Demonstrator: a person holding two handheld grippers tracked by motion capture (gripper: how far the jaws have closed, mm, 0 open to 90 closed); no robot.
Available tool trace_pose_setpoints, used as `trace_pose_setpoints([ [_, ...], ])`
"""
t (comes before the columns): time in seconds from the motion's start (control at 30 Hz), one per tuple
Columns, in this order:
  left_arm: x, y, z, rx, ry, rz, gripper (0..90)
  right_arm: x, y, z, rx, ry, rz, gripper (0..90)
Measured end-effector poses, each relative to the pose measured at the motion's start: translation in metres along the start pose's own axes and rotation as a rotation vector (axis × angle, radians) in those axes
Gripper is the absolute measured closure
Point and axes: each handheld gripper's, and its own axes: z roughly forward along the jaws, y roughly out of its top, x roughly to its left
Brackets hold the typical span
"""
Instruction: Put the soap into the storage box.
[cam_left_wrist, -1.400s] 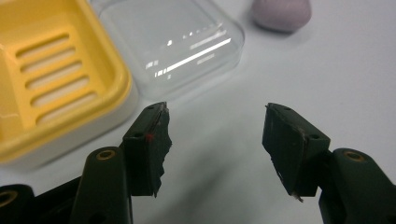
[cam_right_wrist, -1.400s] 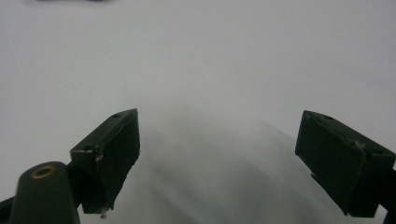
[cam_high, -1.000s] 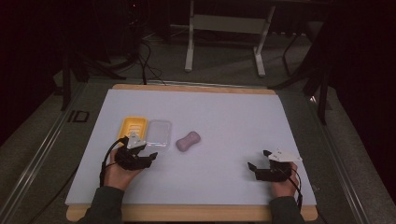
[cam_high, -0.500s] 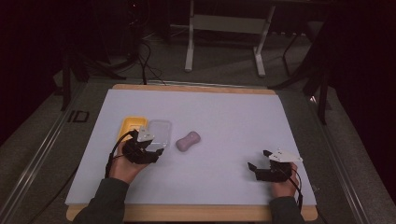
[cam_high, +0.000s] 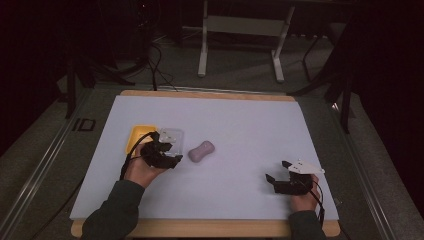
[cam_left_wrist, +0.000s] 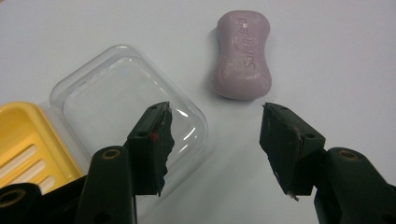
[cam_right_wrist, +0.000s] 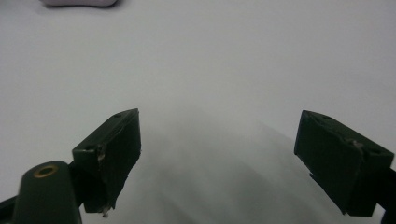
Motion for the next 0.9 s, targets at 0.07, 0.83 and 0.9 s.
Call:
trace_pose_setpoints([
  [0.07,0.001,0.002,0.002,0.009,0.000,0.007,44.2,0.000,0.000,0.000,-0.001,0.000,0.000,14.3],
  [0.83,0.011,0.027,0.017,0.061,-0.065,0.029,43.3,0.000,0.000,0.000,-0.001,0.003,-0.005,14.4],
  [0.9,0.012,0.029,0.019,0.059,-0.081,0.022,43.2,0.000,0.000,0.000,-0.002,0.004,-0.006,14.3],
])
